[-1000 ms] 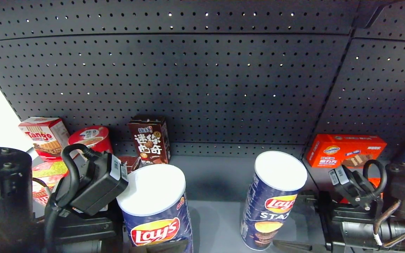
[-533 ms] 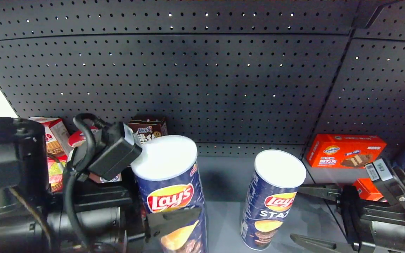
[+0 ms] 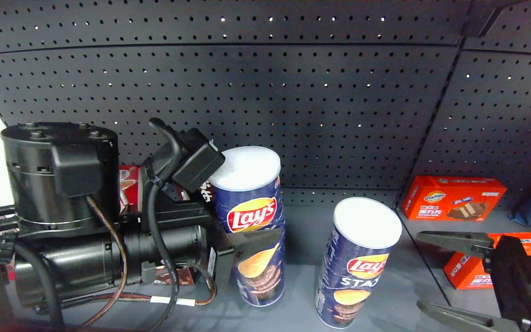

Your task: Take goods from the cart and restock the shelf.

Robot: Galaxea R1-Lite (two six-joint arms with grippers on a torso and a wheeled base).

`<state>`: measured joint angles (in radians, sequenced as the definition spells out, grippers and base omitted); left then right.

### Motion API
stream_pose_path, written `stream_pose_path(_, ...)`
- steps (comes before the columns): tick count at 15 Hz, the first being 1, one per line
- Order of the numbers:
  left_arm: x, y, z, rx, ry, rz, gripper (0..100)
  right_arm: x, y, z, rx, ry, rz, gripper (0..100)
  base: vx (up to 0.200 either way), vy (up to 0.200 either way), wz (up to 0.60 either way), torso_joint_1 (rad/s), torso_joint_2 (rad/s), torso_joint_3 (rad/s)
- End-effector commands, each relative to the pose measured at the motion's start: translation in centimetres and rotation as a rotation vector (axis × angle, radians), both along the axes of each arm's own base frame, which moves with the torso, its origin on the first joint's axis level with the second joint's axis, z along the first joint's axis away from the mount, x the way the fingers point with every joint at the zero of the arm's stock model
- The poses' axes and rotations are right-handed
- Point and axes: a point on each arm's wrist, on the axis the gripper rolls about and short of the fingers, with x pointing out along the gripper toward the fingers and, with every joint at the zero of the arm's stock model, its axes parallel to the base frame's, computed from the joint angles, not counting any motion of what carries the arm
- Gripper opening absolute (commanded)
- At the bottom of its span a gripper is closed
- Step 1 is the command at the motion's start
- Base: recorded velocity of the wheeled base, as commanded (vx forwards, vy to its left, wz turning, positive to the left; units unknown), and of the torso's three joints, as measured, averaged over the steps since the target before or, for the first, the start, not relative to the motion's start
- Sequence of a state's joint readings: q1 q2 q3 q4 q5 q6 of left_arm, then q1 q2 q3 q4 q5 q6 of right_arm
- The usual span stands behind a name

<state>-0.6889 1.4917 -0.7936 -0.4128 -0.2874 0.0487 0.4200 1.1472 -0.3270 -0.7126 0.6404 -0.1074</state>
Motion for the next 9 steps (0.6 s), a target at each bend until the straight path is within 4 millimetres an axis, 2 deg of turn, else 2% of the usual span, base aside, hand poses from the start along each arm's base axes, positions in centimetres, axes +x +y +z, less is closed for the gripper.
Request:
stream_pose_path(1, 0.6, -0.2, 0.3, 0.001, 0.003, 0.004, 0, -1.4, -0.6, 1.3, 0.034, -0.061, -0.016, 100, 0.0, 0.0, 0.0, 0.0, 0.0, 0.0)
stream_pose_path(5, 1.7, -0.3, 0.7, 0.015, 0.045, -0.036, 0, -2.2, -1.1, 1.9, 0.08, -0.061, -0.072, 100, 0.0, 0.0, 0.0, 0.0, 0.0, 0.0)
stream_pose_path(9, 2.9, -1.1, 1.2, 0.068, 0.132, -0.084, 0, -2.2, -1.4, 2.0, 0.086, -0.064, -0.09, 100, 0.0, 0.0, 0.0, 0.0, 0.0, 0.0)
